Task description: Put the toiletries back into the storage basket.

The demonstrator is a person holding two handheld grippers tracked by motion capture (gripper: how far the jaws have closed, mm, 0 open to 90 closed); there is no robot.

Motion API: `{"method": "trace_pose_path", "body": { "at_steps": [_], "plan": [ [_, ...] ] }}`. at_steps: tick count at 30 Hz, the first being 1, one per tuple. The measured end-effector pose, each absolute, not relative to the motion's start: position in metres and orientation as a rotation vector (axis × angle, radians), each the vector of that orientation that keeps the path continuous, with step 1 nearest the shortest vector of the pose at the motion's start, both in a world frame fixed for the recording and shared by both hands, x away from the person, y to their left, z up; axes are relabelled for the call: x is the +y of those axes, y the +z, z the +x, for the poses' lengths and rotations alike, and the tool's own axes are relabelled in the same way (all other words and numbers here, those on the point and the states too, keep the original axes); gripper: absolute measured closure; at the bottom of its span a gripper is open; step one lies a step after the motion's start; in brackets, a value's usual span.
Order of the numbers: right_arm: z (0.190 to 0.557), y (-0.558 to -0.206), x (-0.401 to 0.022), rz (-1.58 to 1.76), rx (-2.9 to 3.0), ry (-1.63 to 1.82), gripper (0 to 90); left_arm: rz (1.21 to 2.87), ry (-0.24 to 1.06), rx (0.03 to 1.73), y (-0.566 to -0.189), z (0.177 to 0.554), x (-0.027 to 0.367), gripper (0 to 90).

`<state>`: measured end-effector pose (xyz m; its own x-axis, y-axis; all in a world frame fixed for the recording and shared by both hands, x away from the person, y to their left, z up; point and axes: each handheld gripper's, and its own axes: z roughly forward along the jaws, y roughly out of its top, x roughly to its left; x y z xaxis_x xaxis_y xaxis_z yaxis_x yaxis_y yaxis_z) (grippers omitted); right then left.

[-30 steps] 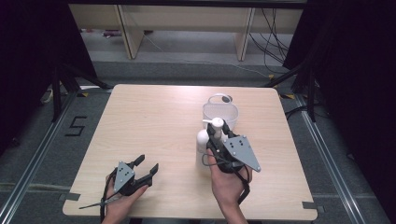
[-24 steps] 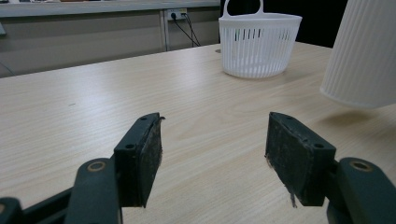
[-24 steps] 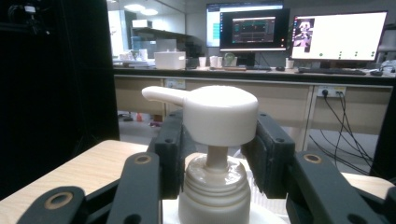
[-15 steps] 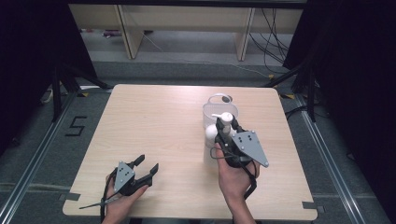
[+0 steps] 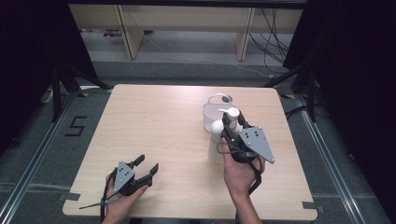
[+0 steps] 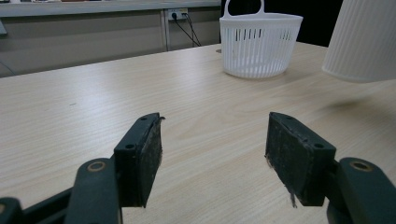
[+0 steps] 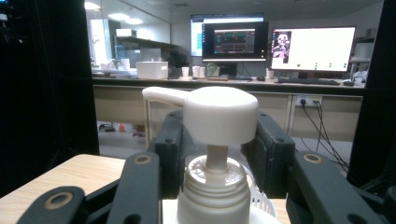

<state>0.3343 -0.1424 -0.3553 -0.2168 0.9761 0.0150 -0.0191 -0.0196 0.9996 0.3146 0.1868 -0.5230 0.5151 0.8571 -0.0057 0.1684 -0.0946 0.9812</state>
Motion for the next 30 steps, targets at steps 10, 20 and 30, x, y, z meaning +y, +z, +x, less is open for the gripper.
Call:
{"method": "trace_pose_path", "body": {
  "at_steps": [10, 20, 30],
  "plan": [
    [0.342, -0.355, -0.147, 1.094, 1.325, 1.388, 60.4, 1.586, 0.736, 0.901, -0.523, 0.314, 0.186, 35.7],
    [0.351, -0.348, -0.152, 1.098, 1.305, 1.402, 60.4, 1.586, 0.737, 0.903, -0.523, 0.315, 0.186, 35.7],
    [0.359, -0.343, -0.154, 1.092, 1.296, 1.409, 60.4, 1.585, 0.738, 0.904, -0.523, 0.315, 0.186, 35.7]
  ]
}}
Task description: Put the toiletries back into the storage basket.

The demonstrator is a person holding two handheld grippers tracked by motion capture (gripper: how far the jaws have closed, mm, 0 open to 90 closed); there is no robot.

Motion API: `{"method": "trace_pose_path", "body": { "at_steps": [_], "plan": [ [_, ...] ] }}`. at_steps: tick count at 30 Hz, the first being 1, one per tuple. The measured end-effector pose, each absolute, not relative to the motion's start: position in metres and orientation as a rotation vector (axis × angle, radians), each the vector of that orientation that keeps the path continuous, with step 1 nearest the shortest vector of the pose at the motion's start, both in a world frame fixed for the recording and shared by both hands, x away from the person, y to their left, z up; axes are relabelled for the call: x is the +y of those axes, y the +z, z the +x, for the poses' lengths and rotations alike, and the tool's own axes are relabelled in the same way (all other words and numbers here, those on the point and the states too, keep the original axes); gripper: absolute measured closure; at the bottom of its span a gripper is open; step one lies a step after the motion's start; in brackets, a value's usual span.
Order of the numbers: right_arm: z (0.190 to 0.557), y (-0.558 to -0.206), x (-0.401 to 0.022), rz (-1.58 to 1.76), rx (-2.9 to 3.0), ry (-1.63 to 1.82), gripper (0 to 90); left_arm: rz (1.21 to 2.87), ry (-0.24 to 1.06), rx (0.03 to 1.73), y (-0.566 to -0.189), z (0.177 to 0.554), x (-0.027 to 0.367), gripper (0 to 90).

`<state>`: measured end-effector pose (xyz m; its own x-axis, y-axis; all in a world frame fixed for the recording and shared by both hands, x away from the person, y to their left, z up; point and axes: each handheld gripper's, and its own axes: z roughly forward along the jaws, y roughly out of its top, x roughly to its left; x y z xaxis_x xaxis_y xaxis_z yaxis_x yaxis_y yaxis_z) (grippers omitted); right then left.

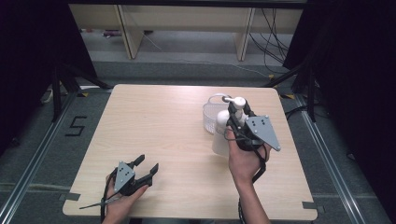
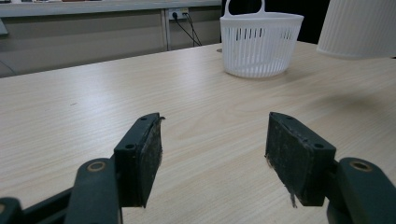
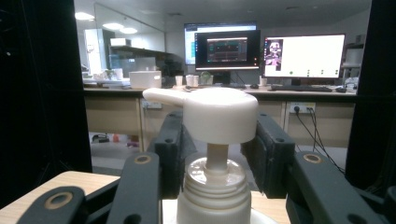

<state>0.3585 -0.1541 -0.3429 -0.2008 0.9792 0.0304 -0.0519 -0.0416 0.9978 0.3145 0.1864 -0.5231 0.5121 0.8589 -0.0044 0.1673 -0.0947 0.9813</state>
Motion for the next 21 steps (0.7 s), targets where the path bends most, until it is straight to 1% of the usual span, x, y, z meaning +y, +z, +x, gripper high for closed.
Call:
{"method": "trace_pose_path", "body": {
  "at_steps": [21],
  "plan": [
    [0.376, -0.331, -0.159, 1.070, 1.281, 1.407, 60.4, 1.593, 0.745, 0.908, -0.523, 0.314, 0.186, 35.7]
  ]
}}
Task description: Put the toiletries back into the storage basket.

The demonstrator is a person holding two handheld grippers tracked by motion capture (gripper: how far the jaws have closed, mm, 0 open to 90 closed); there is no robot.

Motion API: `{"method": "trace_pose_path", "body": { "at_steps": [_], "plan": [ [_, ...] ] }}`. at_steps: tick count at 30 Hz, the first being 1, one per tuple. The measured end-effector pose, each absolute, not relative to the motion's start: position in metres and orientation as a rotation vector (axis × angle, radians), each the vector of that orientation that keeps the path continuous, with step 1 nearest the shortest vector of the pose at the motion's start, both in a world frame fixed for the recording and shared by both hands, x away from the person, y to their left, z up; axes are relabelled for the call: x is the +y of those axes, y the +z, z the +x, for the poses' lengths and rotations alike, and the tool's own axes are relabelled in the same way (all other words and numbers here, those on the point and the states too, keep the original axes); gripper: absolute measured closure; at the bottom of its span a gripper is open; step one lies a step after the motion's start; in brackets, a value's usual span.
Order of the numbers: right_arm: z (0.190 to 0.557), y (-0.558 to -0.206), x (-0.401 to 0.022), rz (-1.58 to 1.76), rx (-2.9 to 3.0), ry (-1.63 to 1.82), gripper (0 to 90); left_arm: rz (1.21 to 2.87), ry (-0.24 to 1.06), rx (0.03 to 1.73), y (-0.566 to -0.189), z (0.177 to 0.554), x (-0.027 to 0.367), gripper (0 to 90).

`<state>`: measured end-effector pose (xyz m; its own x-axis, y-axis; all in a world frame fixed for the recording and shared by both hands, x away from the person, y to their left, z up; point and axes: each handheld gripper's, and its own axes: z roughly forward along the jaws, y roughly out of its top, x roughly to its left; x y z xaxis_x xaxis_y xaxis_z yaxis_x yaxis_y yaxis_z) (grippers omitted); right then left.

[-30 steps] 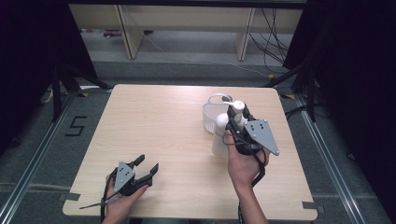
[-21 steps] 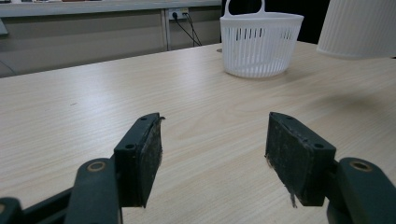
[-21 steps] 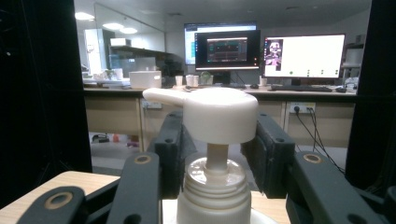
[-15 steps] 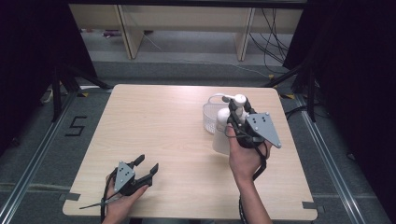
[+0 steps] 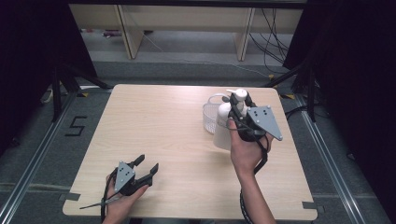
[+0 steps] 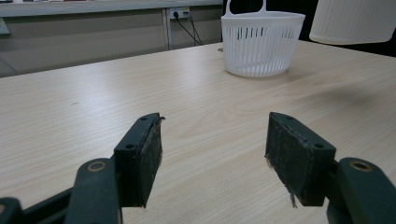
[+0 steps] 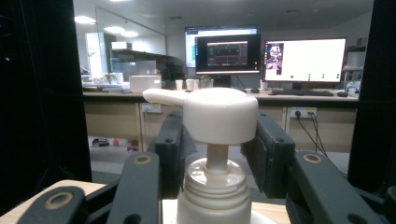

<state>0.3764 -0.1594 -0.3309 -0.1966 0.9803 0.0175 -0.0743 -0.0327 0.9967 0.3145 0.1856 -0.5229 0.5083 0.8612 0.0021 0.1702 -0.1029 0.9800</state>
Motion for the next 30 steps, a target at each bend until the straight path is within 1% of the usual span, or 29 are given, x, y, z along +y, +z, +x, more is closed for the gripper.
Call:
{"method": "trace_pose_path", "body": {
  "at_steps": [9, 30],
  "plan": [
    [0.385, -0.321, -0.159, 1.050, 1.278, 1.402, 60.5, 1.592, 0.747, 0.910, -0.523, 0.315, 0.185, 35.8],
    [0.401, -0.312, -0.157, 1.041, 1.261, 1.412, 60.4, 1.590, 0.746, 0.913, -0.523, 0.315, 0.186, 35.7]
  ]
}}
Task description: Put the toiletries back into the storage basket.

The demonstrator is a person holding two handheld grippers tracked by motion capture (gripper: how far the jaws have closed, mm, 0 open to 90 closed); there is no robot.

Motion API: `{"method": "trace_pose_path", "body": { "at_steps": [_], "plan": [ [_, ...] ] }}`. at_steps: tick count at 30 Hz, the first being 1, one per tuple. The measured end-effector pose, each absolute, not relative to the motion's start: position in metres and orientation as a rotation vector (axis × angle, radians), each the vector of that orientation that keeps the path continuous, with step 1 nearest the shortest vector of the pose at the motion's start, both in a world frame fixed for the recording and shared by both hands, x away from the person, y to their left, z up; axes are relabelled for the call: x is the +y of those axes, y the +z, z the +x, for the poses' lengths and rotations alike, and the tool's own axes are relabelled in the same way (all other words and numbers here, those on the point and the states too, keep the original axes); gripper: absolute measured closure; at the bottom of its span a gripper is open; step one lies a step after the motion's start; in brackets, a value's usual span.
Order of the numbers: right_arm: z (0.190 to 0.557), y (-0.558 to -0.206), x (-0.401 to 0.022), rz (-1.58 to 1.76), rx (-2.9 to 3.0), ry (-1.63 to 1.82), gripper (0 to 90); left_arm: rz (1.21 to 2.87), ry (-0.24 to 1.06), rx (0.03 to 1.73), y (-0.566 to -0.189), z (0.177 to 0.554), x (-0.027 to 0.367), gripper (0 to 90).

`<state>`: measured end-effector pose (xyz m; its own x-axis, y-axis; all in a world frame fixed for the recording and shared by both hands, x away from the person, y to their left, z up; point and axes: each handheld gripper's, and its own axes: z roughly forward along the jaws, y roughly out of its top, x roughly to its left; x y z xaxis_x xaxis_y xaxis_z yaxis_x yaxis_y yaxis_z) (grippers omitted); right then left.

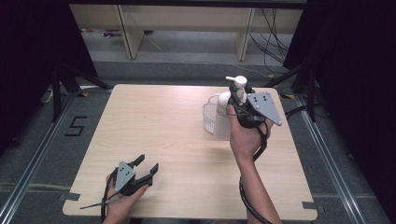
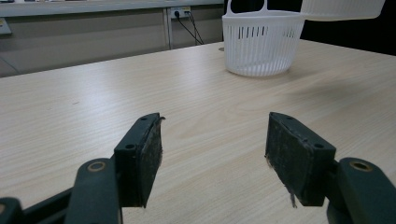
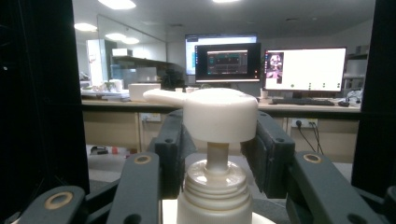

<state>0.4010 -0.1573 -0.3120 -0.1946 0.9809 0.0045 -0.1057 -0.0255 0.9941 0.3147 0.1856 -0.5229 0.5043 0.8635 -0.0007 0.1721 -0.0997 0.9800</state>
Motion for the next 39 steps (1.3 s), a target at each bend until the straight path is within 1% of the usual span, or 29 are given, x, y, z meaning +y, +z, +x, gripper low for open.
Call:
{"method": "trace_pose_path", "body": {
  "at_steps": [20, 39],
  "plan": [
    [0.417, -0.297, -0.151, 1.040, 1.255, 1.421, 60.4, 1.593, 0.745, 0.912, -0.523, 0.315, 0.185, 35.7],
    [0.435, -0.293, -0.151, 1.038, 1.252, 1.403, 60.4, 1.594, 0.743, 0.914, -0.523, 0.315, 0.185, 35.8]
  ]
}}
